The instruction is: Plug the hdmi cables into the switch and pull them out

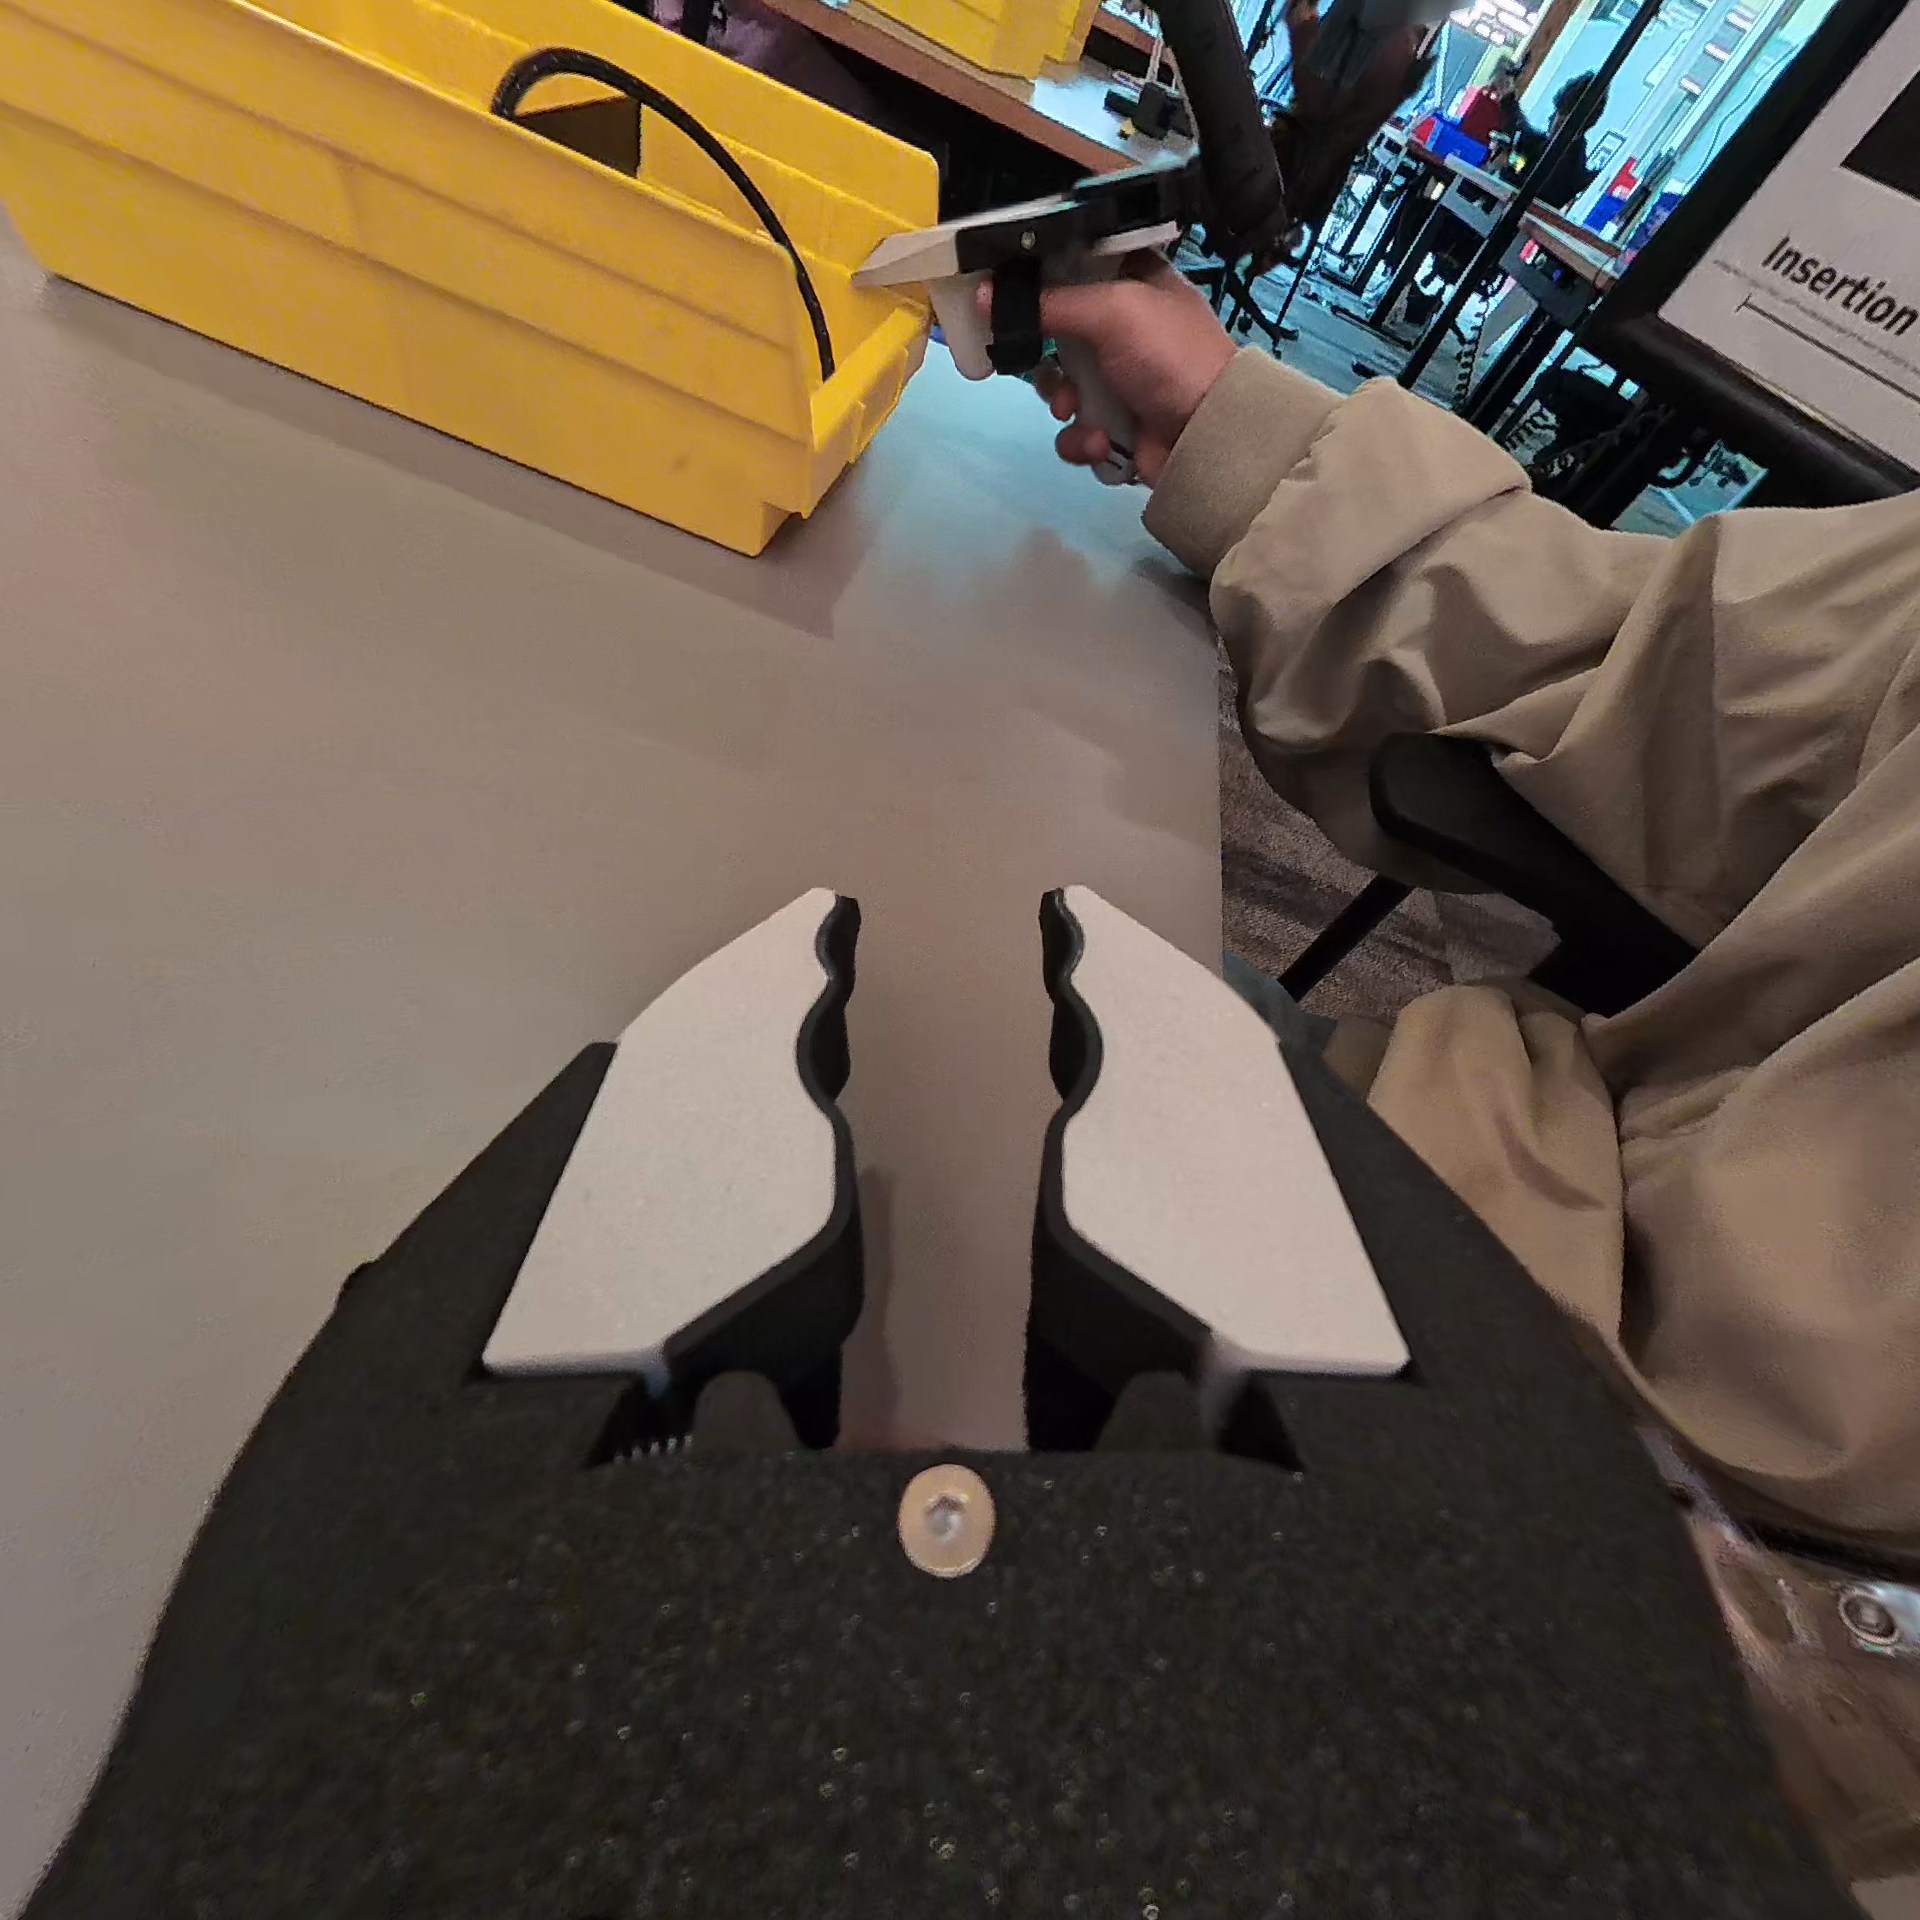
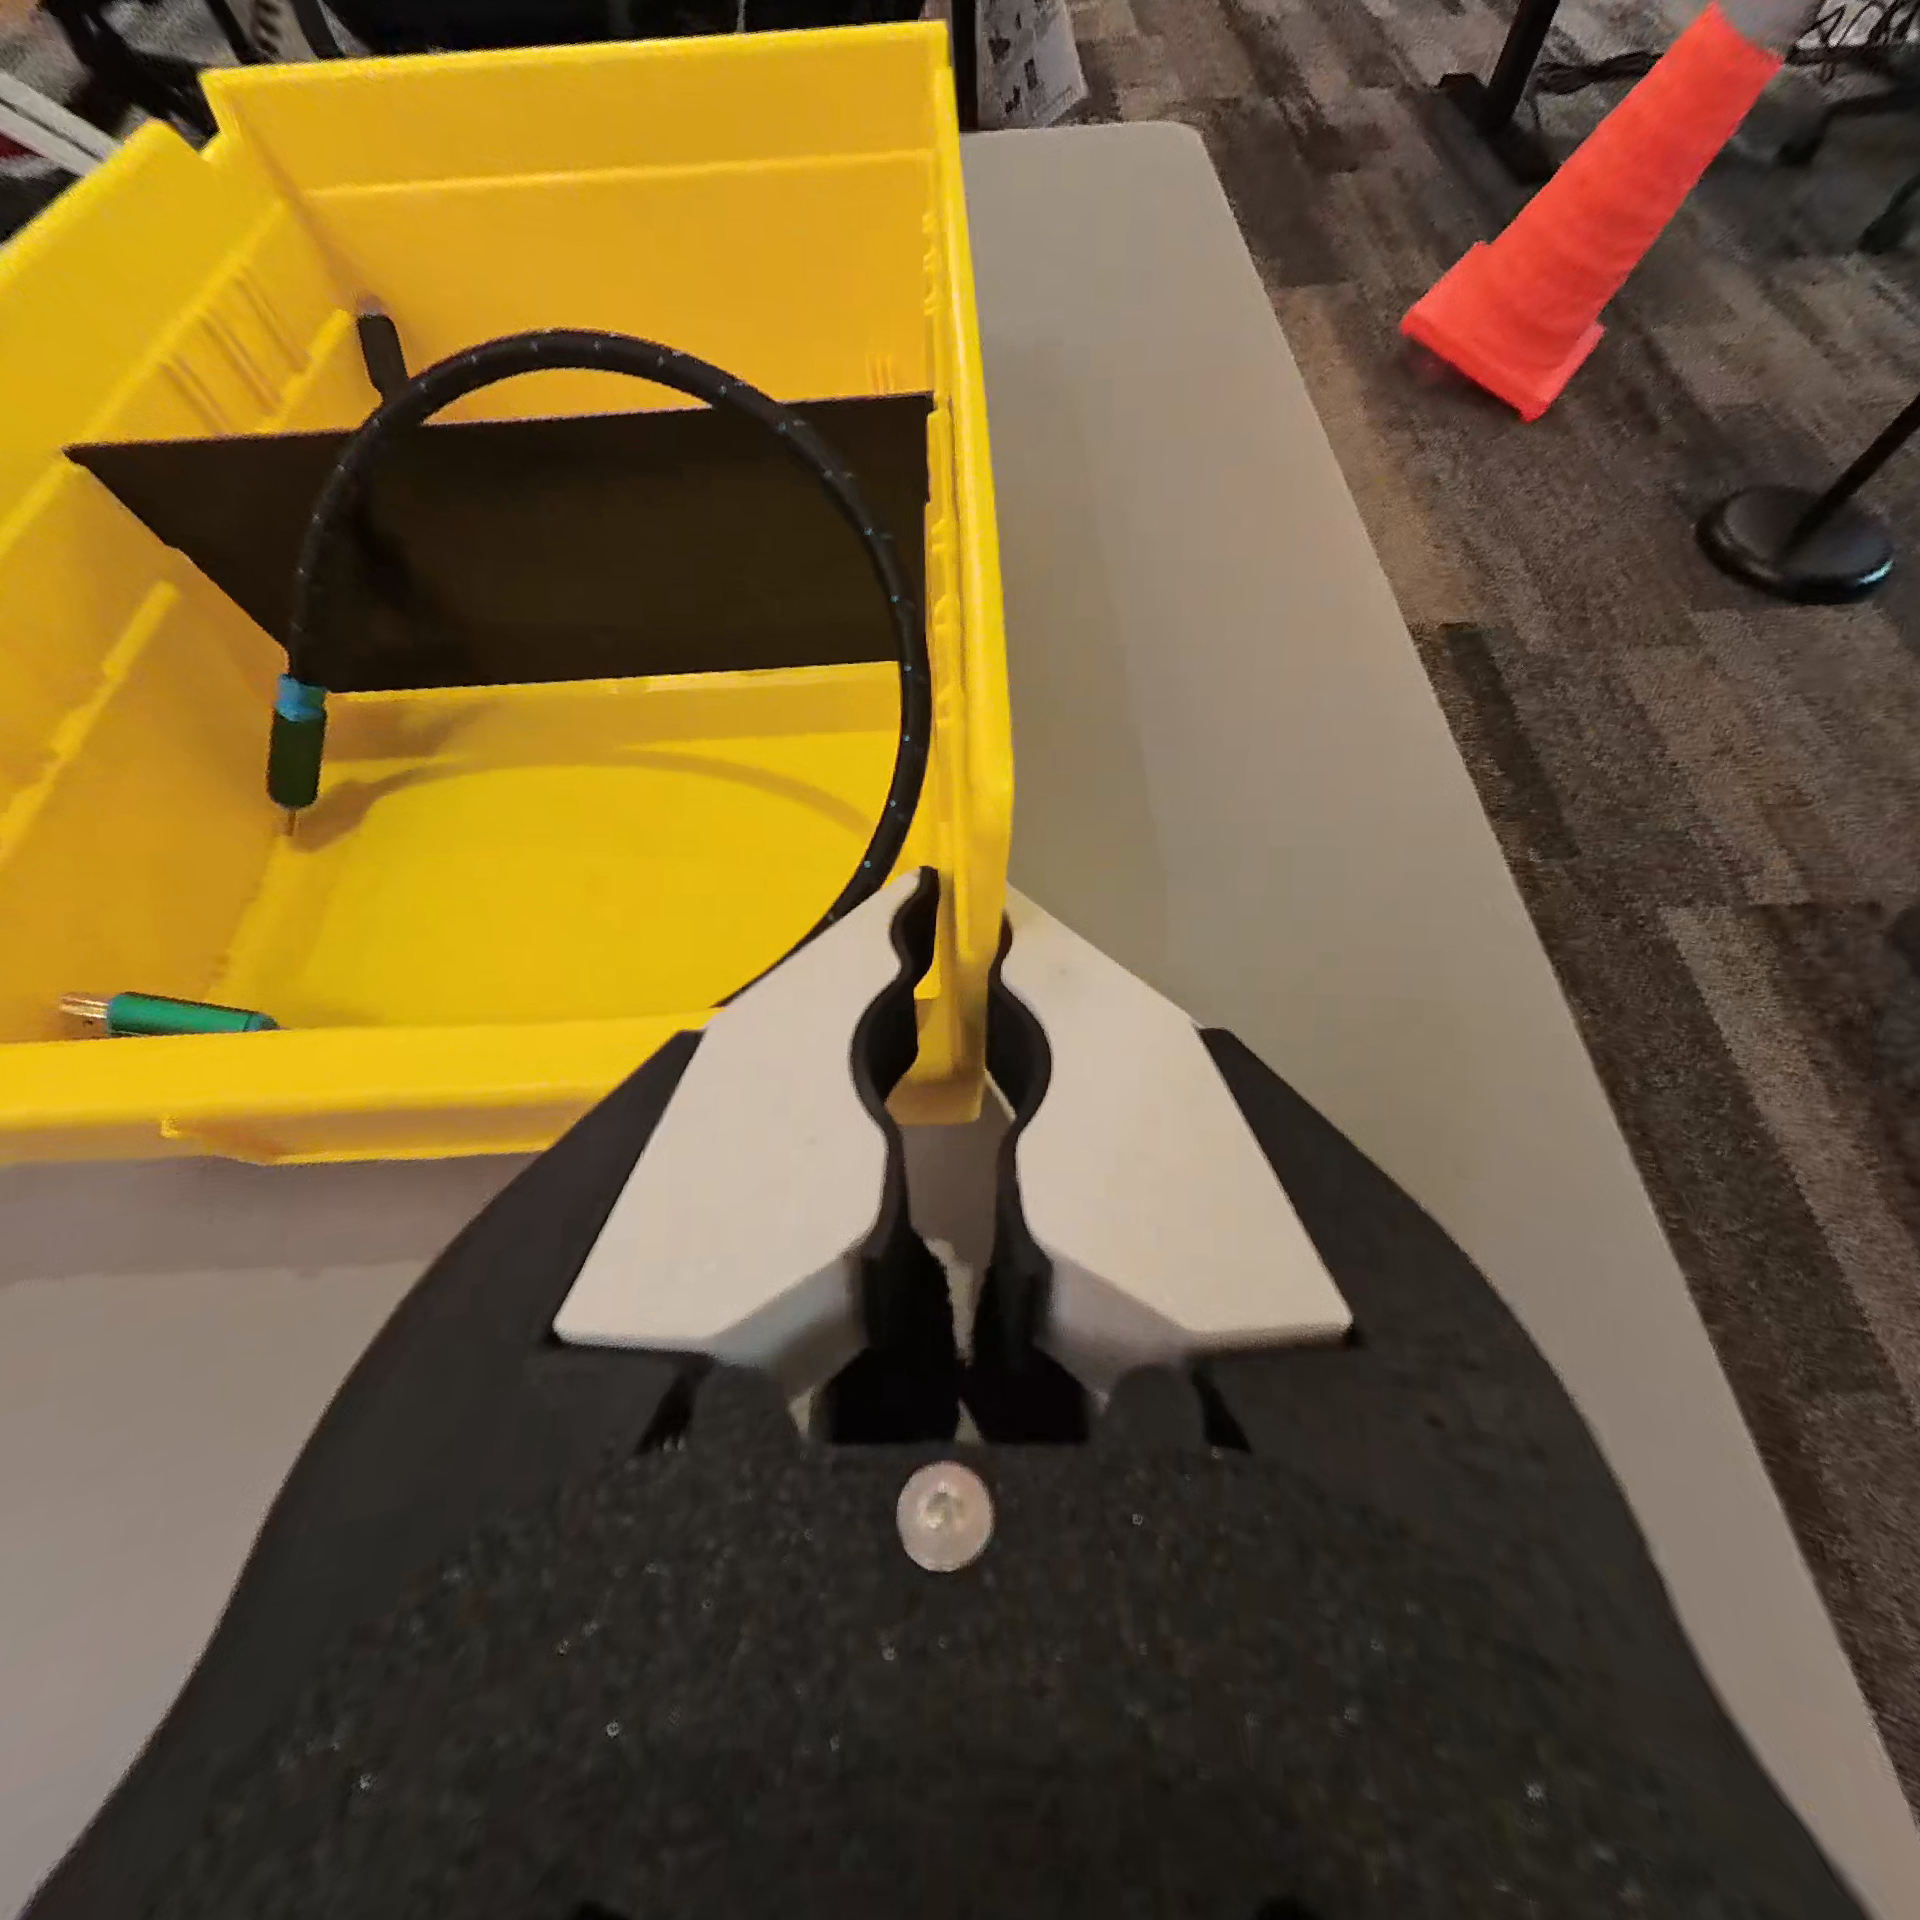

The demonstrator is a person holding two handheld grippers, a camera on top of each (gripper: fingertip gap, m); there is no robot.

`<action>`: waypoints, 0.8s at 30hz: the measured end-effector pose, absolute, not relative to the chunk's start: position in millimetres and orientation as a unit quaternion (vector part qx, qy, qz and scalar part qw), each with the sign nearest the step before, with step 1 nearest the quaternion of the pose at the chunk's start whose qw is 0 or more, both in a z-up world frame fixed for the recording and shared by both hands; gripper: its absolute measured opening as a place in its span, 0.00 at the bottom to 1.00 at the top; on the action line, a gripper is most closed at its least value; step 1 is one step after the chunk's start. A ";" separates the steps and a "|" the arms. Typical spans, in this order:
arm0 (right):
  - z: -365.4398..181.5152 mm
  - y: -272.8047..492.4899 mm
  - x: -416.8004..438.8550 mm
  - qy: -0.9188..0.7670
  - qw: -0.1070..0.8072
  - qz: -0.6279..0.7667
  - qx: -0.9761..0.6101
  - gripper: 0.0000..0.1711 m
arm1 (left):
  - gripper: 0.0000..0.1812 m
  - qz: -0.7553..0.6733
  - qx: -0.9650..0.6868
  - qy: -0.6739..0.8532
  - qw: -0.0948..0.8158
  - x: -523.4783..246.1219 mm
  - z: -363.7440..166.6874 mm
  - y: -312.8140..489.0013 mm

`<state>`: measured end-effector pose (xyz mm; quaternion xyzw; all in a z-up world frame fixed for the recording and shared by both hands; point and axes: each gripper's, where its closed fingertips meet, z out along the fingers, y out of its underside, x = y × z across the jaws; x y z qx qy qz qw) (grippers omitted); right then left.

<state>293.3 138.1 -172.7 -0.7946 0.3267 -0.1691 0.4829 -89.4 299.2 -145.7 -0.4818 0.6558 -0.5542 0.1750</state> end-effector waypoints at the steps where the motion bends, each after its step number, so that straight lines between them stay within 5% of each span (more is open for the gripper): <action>1: -172.7 137.6 291.3 0.328 0.486 -0.161 -0.794 0.02 | 0.19 -0.557 -0.485 0.651 0.176 -89.5 -143.8 301.4; 5: -132.2 123.1 265.5 0.330 0.504 -0.177 -0.778 0.19 | 0.19 -0.569 -0.507 0.621 0.184 -88.1 -134.0 316.5; 11: -70.1 191.0 139.2 0.268 0.621 -0.105 -0.729 0.19 | 0.22 -0.570 -0.544 0.571 0.229 -89.5 -108.3 370.7; 17: -109.2 299.1 0.7 0.133 0.635 0.049 -0.760 0.20 | 0.21 -0.481 -0.651 0.508 0.294 -120.0 -59.1 523.7; 24: -131.0 315.4 -27.7 0.049 0.603 0.073 -0.793 0.20 | 0.48 -0.117 -0.794 0.488 0.343 -149.6 -82.0 748.5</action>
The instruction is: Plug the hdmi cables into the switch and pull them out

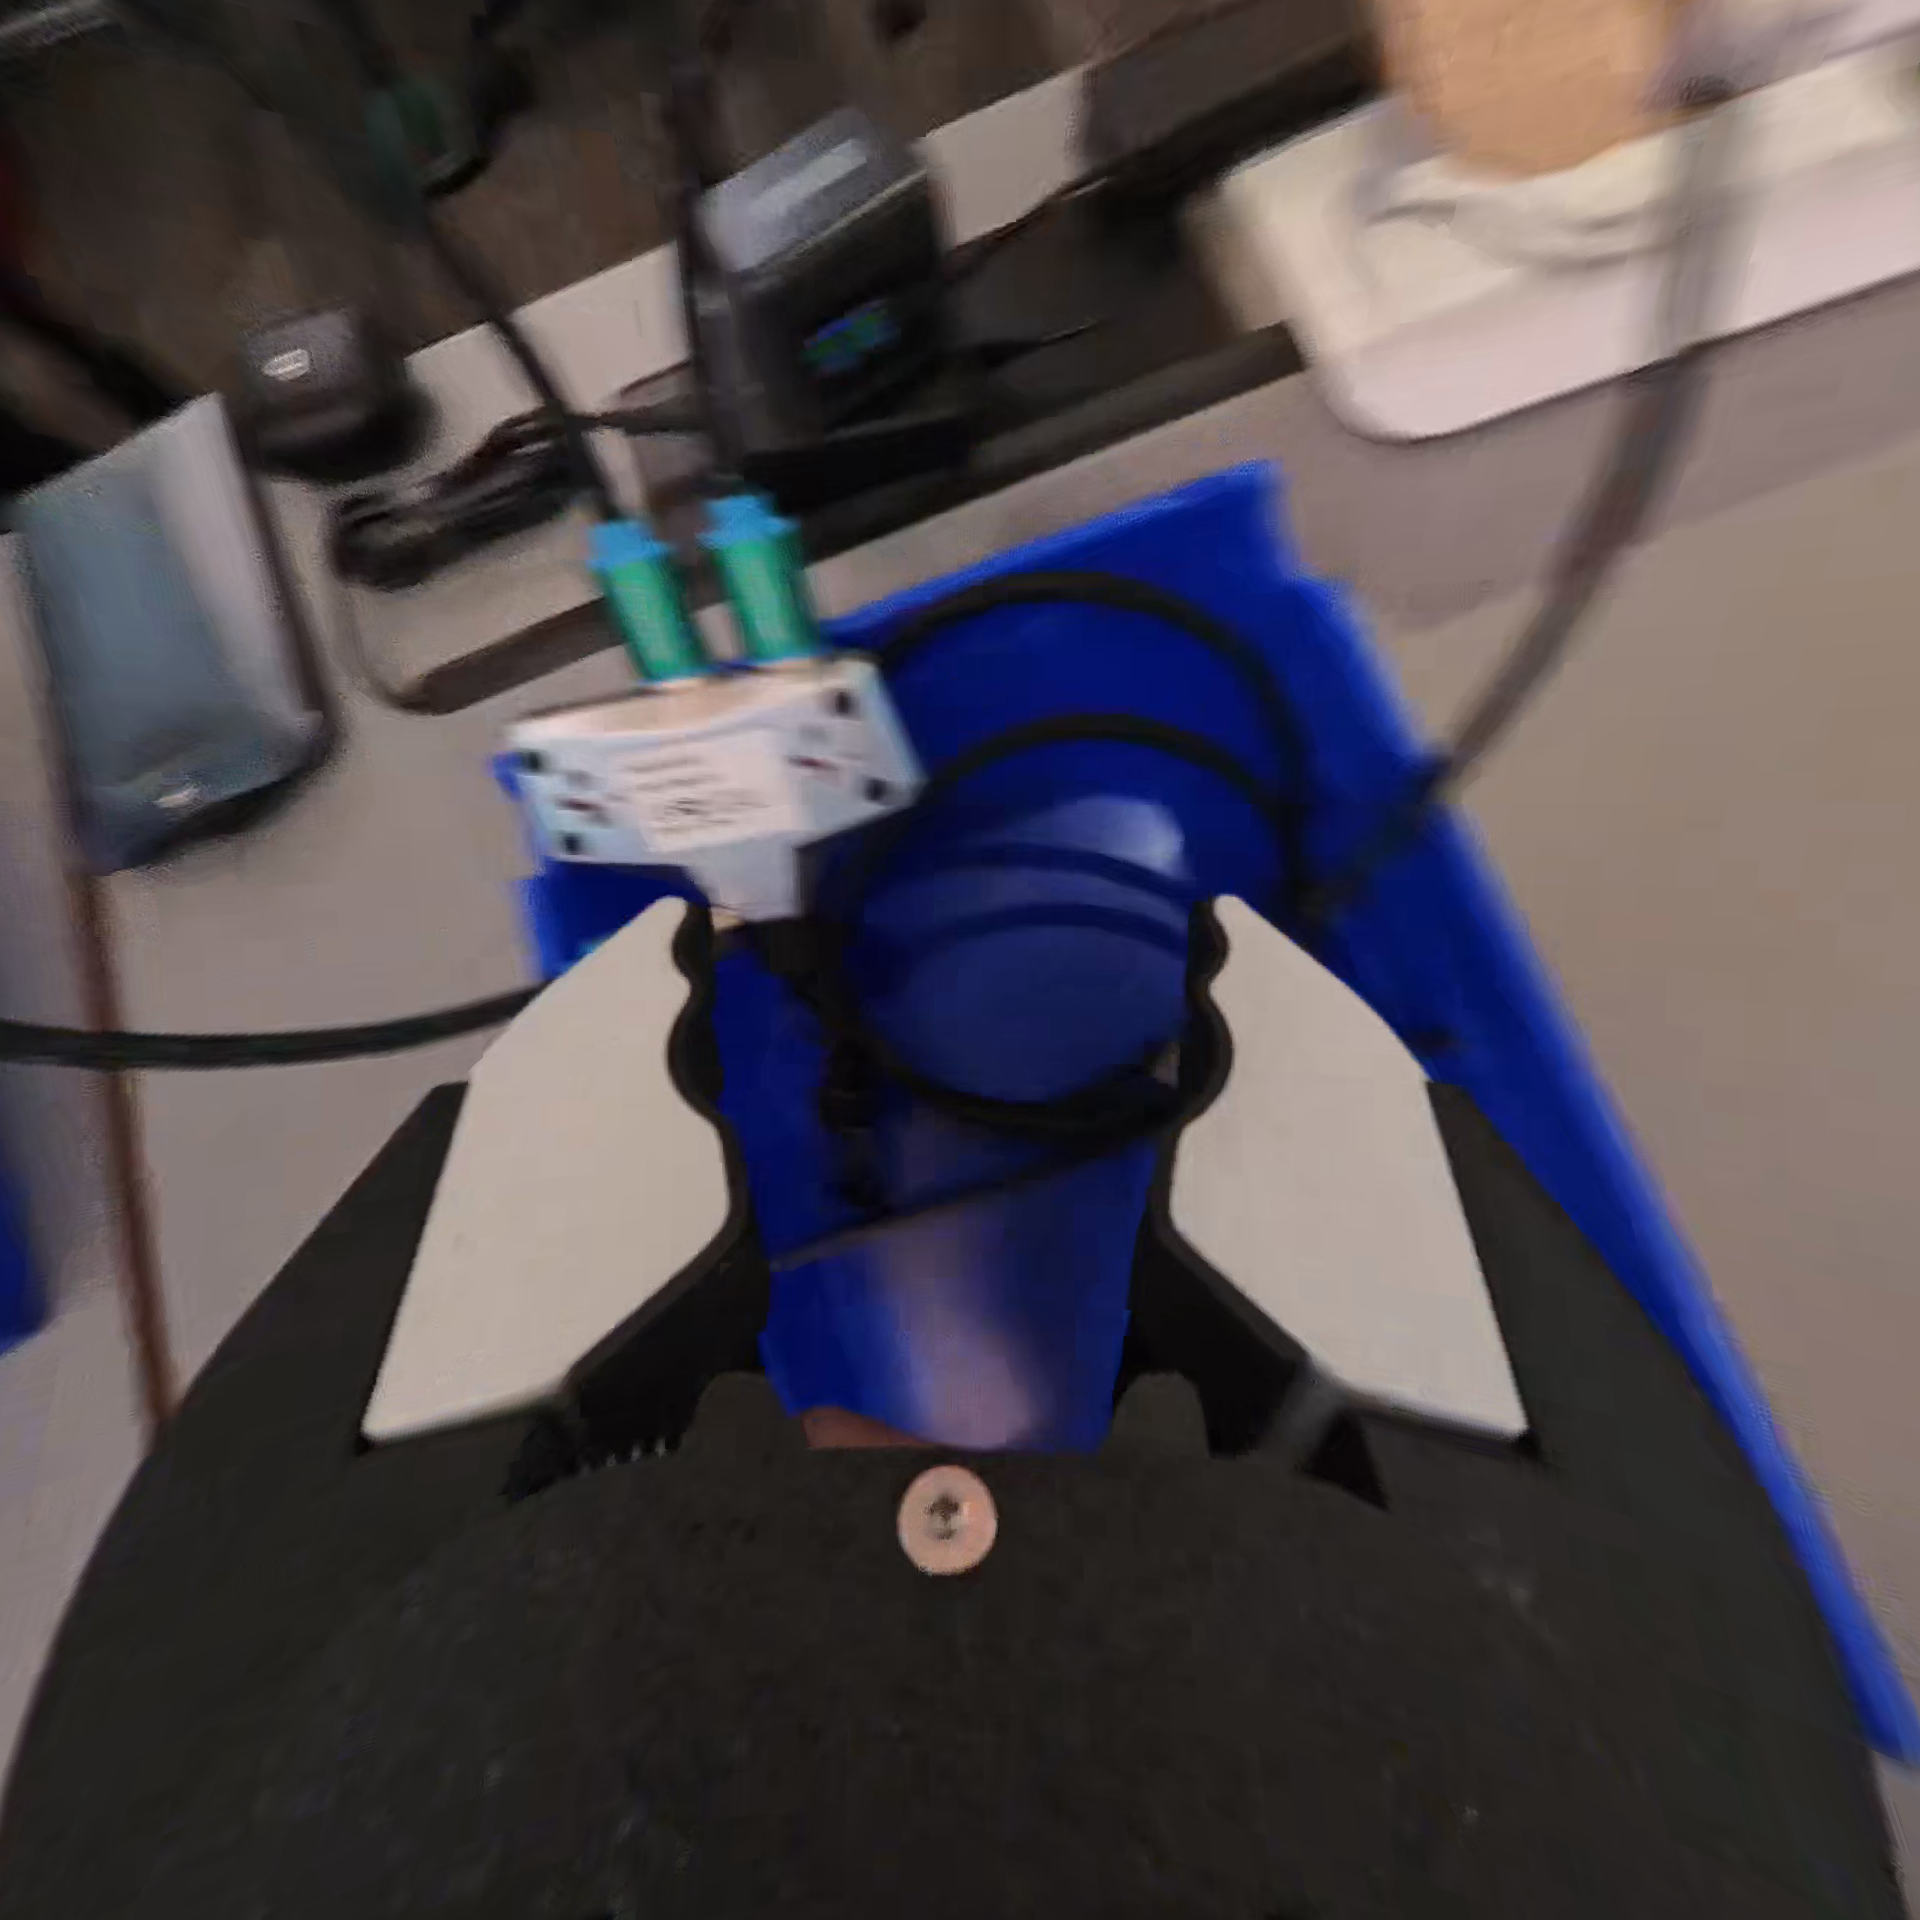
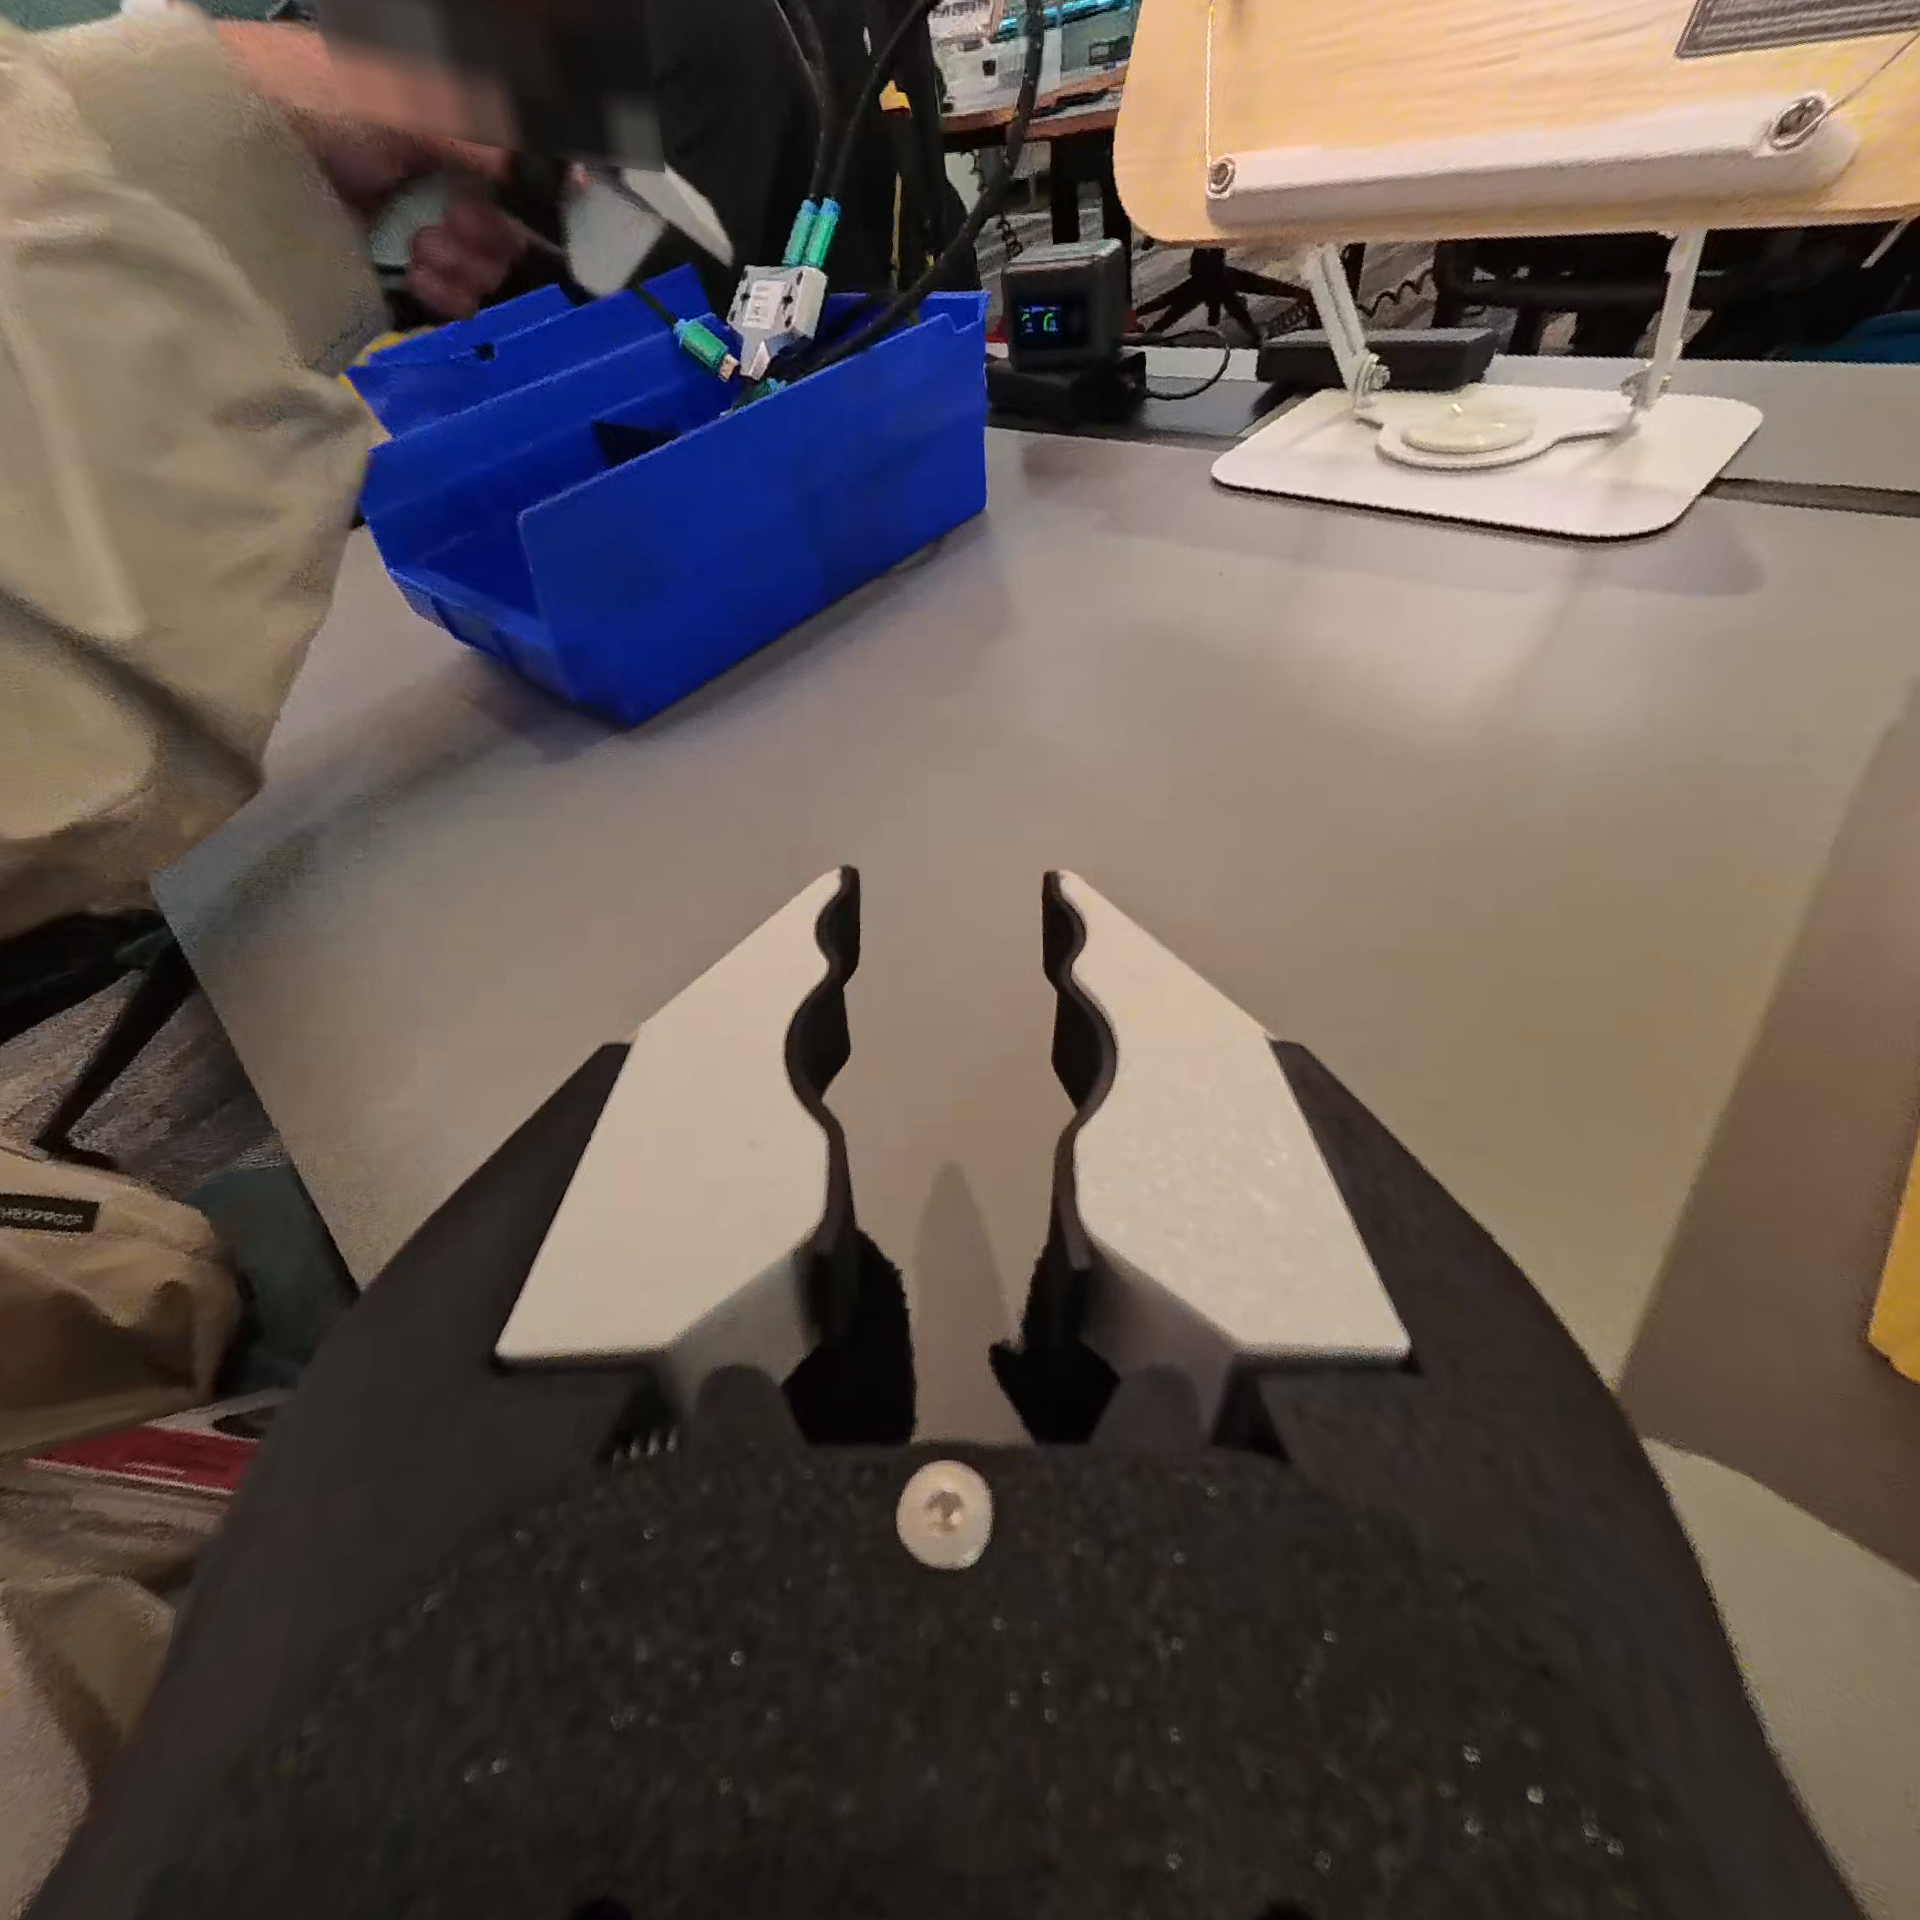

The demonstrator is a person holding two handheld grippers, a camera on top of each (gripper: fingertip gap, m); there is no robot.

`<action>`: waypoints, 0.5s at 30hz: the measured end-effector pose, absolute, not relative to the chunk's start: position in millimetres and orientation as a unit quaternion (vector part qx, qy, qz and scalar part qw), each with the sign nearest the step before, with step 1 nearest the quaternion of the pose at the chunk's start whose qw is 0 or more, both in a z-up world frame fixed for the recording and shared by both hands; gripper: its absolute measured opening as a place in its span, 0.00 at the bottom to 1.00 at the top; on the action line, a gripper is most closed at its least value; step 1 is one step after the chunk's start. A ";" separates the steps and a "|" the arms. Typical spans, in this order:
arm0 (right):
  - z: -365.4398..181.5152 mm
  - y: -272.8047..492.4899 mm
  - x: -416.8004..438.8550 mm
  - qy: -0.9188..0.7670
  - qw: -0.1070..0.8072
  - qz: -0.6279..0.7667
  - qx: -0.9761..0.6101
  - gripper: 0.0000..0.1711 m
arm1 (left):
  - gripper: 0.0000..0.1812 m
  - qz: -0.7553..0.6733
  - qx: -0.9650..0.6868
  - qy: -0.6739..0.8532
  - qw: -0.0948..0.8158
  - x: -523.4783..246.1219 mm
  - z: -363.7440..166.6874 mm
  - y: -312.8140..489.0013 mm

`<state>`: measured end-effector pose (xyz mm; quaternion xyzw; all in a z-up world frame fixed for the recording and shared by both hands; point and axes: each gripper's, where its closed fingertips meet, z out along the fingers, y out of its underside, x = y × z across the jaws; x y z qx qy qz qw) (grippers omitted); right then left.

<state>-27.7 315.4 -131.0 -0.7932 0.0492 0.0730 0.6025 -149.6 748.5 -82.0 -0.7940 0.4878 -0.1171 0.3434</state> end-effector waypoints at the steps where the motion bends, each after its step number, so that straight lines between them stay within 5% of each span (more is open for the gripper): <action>1: -130.5 315.0 -25.6 0.052 0.604 0.074 -0.792 0.20 | 0.48 -0.094 -0.804 0.483 0.334 -148.0 -90.2 767.3; 7: -130.0 312.9 -16.7 0.060 0.607 0.088 -0.788 0.20 | 0.61 -0.072 -0.850 0.447 0.270 -136.6 -124.3 818.2; 15: -138.2 319.4 -26.4 0.046 0.591 0.121 -0.796 0.20 | 0.61 -0.060 -0.863 0.423 0.271 -137.9 -128.6 831.4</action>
